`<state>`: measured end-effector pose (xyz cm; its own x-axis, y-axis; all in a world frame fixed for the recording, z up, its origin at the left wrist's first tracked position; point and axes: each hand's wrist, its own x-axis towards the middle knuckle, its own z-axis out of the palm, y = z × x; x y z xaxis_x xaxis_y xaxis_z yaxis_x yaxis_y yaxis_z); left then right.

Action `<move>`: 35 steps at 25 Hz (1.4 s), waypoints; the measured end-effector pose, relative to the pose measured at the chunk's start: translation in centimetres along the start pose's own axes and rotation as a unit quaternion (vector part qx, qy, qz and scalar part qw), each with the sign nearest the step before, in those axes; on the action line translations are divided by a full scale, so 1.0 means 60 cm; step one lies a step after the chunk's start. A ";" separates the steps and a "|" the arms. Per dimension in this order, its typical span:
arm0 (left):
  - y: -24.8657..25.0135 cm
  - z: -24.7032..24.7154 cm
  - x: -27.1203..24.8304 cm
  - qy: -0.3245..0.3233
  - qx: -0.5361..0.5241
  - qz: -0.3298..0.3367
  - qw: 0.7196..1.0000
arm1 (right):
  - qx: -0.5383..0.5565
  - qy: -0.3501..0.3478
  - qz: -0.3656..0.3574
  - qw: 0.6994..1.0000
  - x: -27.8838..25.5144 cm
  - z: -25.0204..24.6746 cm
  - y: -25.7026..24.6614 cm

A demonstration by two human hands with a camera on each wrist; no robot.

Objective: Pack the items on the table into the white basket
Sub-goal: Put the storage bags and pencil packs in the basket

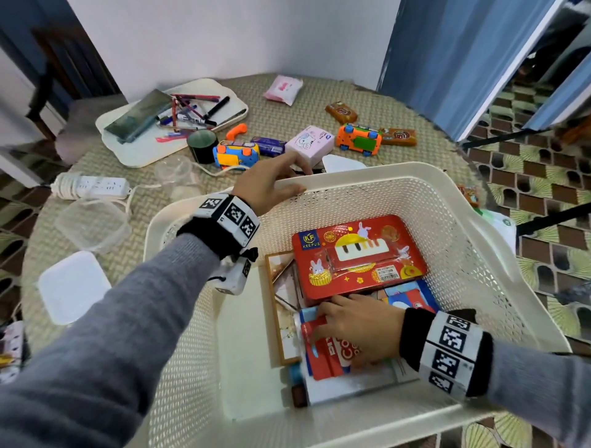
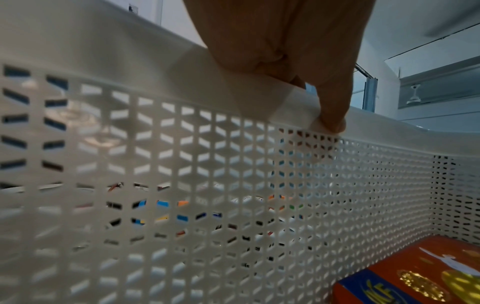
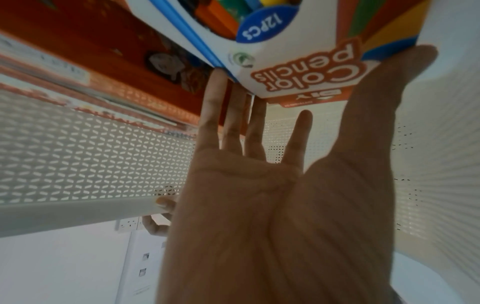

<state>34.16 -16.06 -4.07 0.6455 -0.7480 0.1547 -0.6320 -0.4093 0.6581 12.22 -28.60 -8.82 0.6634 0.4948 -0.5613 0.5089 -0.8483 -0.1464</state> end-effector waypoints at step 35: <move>0.096 -0.121 -0.188 0.003 0.092 -0.076 0.993 | 0.216 0.335 0.081 0.913 -0.058 -0.196 0.017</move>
<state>26.37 -6.20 3.33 0.7421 -0.6668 0.0681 -0.5940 -0.6072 0.5277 16.89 -28.96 2.55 0.9715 0.2372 0.0000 0.2061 -0.8443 -0.4947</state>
